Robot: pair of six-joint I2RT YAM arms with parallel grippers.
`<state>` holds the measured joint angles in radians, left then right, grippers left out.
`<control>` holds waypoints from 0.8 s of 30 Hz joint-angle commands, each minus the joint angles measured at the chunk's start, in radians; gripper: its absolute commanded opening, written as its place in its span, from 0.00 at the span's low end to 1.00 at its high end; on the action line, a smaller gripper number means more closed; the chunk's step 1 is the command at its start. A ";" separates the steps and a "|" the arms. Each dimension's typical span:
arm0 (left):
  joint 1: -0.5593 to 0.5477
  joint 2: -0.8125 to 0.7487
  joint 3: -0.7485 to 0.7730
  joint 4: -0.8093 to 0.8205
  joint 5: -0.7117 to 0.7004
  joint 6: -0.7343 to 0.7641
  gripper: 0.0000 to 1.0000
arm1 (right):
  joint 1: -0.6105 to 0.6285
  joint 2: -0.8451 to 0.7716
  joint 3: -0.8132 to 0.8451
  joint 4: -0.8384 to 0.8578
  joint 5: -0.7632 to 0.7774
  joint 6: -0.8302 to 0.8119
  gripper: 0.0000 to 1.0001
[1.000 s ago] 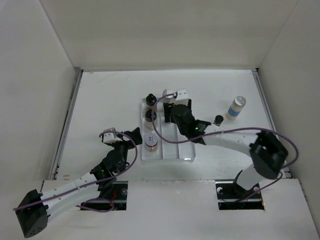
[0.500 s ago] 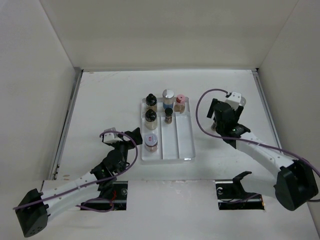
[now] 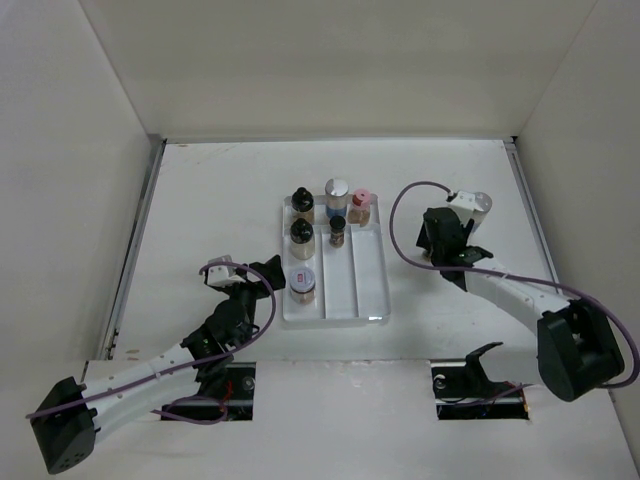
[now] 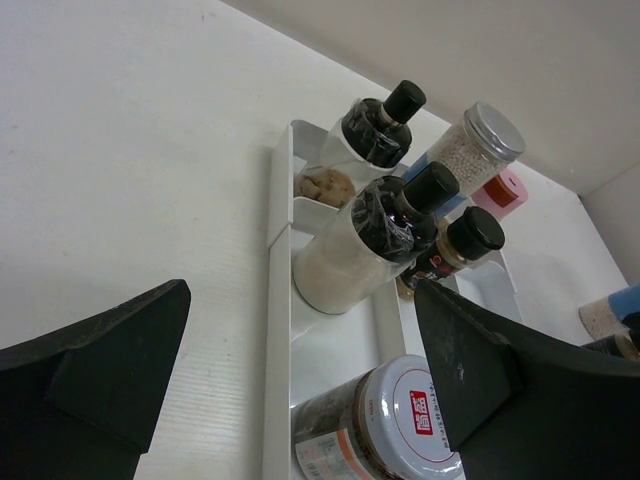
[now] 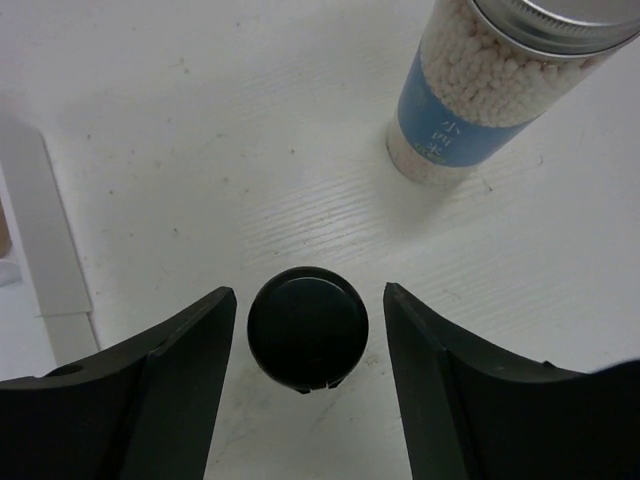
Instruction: Organize the condiment bottles
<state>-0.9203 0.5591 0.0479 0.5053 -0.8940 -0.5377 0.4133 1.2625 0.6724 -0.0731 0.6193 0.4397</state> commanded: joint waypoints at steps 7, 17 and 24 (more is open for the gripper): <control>-0.001 0.007 -0.052 0.056 0.006 0.008 0.98 | -0.029 0.009 0.020 0.099 -0.015 0.021 0.46; -0.010 0.012 -0.052 0.061 -0.003 0.010 0.98 | 0.368 -0.178 0.049 0.061 0.095 -0.006 0.42; -0.007 0.012 -0.051 0.061 -0.010 0.010 0.98 | 0.644 -0.016 0.136 0.125 0.091 0.014 0.41</control>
<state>-0.9314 0.5732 0.0479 0.5209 -0.8944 -0.5373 0.9798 1.1900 0.7486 -0.0204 0.6819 0.4454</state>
